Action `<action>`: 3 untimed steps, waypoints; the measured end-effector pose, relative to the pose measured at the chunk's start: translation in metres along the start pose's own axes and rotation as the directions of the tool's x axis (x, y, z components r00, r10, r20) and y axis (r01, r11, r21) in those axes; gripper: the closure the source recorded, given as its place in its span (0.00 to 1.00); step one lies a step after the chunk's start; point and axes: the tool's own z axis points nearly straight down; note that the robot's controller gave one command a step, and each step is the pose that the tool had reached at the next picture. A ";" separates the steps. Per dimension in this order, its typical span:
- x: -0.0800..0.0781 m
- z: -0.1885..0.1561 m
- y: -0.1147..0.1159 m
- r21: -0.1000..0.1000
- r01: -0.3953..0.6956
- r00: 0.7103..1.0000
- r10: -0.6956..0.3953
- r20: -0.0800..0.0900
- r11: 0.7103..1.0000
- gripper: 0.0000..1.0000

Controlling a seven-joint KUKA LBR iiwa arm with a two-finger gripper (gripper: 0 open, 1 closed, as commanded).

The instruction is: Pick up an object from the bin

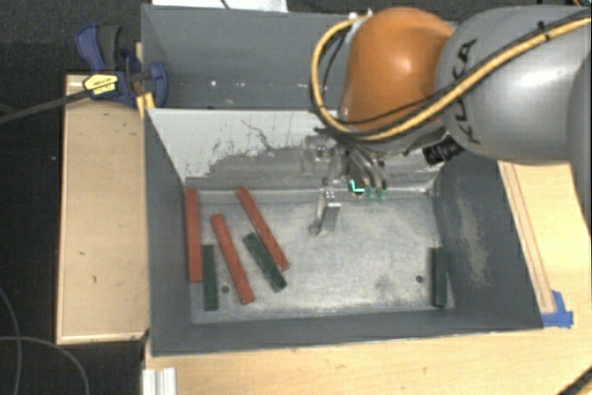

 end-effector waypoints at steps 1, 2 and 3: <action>0.044 0.127 0.061 -0.001 0.050 0.999 -0.050 -0.001 0.999 0.00; 0.013 0.092 0.033 0.007 0.720 0.694 -0.720 0.009 0.694 0.00; 0.016 0.075 0.052 0.009 0.924 0.382 -0.924 0.008 0.382 0.00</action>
Offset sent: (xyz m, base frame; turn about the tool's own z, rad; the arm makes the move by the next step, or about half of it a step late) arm -0.0427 0.0585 -0.1235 -0.0450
